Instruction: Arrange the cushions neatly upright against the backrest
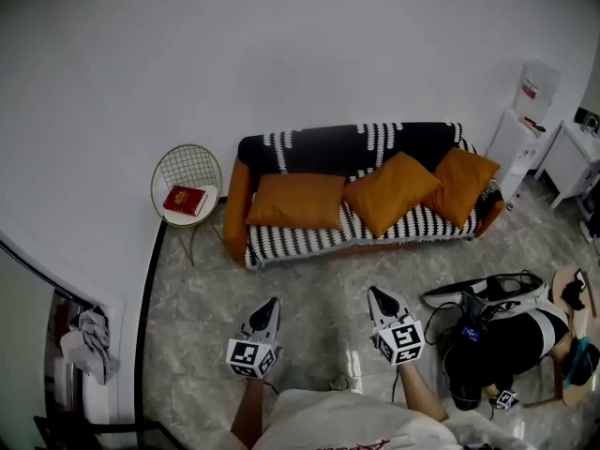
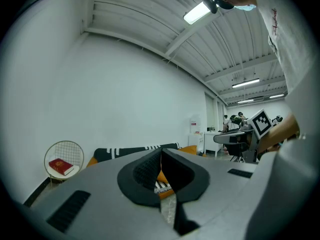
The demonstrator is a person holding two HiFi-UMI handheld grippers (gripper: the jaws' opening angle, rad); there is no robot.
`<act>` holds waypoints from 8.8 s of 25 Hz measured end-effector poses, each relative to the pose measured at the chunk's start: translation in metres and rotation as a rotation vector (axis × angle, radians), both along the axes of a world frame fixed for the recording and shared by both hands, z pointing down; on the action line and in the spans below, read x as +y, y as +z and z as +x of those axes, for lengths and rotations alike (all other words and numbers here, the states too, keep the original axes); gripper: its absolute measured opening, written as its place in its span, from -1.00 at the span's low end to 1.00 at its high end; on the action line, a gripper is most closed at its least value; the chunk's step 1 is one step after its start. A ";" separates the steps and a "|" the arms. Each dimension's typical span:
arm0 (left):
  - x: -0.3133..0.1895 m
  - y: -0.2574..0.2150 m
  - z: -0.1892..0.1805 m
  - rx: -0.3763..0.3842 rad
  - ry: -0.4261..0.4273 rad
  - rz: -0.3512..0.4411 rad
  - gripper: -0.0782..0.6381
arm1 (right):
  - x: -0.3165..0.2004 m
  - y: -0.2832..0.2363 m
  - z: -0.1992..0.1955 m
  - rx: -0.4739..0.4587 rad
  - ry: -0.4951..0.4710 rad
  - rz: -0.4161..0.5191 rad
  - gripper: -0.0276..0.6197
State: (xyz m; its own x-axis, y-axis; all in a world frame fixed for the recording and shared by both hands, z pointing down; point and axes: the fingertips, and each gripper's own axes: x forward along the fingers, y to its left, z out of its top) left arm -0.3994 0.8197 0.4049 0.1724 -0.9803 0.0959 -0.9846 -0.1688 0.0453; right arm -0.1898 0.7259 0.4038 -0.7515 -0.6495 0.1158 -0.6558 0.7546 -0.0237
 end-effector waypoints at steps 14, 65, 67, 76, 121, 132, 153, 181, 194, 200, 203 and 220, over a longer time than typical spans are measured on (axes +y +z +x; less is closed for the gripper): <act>-0.031 0.013 0.009 0.024 -0.009 -0.001 -0.70 | -0.029 0.009 -0.001 -0.017 -0.027 -0.007 -0.83; -0.369 0.039 -0.244 0.094 0.155 -0.033 -0.70 | -0.336 0.018 -0.264 0.058 0.063 -0.037 -0.83; -0.373 0.043 -0.249 0.099 0.145 -0.039 -0.70 | -0.342 0.019 -0.269 0.061 0.054 -0.040 -0.83; -0.412 0.058 -0.260 0.099 0.131 -0.070 -0.70 | -0.380 0.040 -0.281 0.062 0.043 -0.082 -0.83; -0.687 0.168 -0.344 0.131 -0.021 -0.404 -0.70 | -0.692 0.168 -0.338 0.152 -0.101 -0.355 -0.83; -0.657 0.281 -0.372 0.187 -0.031 -0.559 -0.70 | -0.633 0.291 -0.315 0.249 0.012 -0.570 -0.83; -0.630 0.436 -0.400 0.324 -0.156 -0.753 0.03 | -0.603 0.434 -0.288 0.242 0.135 -0.840 0.00; -0.678 0.552 -0.458 0.277 -0.102 -1.137 0.26 | -0.683 0.561 -0.306 0.337 0.244 -1.189 0.32; -0.671 0.504 -0.443 0.338 -0.081 -0.909 -0.59 | -0.672 0.510 -0.315 0.243 0.166 -0.987 -0.64; -0.656 0.465 -0.440 0.306 -0.105 -0.772 -0.63 | -0.672 0.469 -0.316 0.192 0.144 -0.854 -0.71; -0.643 0.439 -0.442 0.304 -0.137 -0.697 -0.63 | -0.674 0.438 -0.322 0.169 0.112 -0.774 -0.72; -0.755 0.367 -0.525 0.248 -0.251 -0.399 -0.63 | -0.803 0.376 -0.403 0.032 0.082 -0.490 -0.71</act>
